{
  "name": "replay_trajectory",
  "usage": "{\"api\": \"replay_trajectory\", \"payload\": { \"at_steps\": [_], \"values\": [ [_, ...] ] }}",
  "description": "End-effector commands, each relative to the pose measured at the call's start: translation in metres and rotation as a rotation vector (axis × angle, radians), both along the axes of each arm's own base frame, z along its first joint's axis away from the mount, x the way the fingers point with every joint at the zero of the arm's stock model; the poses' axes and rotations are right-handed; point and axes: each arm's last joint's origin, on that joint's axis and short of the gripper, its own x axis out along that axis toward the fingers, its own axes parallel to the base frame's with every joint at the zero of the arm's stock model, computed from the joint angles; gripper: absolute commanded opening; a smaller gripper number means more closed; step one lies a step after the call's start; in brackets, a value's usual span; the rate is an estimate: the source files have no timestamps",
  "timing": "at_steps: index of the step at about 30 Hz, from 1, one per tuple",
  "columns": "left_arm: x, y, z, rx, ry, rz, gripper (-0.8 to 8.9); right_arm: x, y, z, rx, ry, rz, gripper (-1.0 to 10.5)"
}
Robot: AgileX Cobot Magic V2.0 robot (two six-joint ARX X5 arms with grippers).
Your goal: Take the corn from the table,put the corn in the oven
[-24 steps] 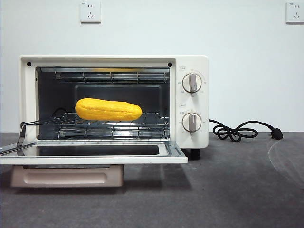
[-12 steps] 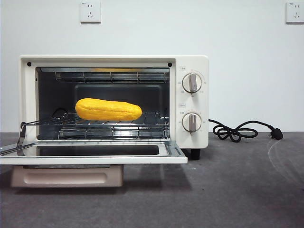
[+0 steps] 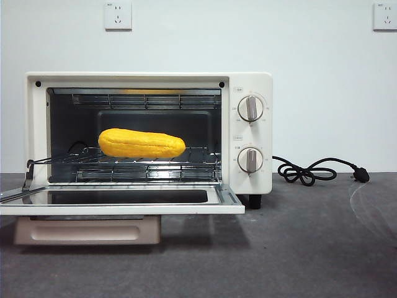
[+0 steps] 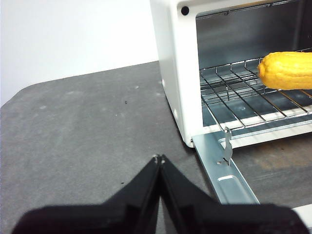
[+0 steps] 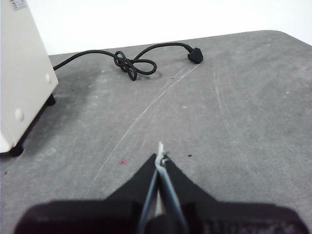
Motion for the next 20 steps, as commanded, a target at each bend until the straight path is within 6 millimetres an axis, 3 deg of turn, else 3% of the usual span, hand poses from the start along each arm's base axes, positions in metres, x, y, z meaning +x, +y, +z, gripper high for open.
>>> {"api": "replay_trajectory", "payload": {
  "at_steps": [1, 20],
  "values": [
    [0.0002, 0.0002, -0.0011, -0.004, 0.000, 0.002, -0.03, 0.0004, 0.0000, -0.0028, 0.007, 0.006, -0.003, 0.0],
    [-0.0001, -0.0001, -0.0039, -0.004, 0.026, -0.001, -0.04, 0.0005, 0.0000, -0.0021, 0.007, 0.001, -0.003, 0.0]
  ]
}}
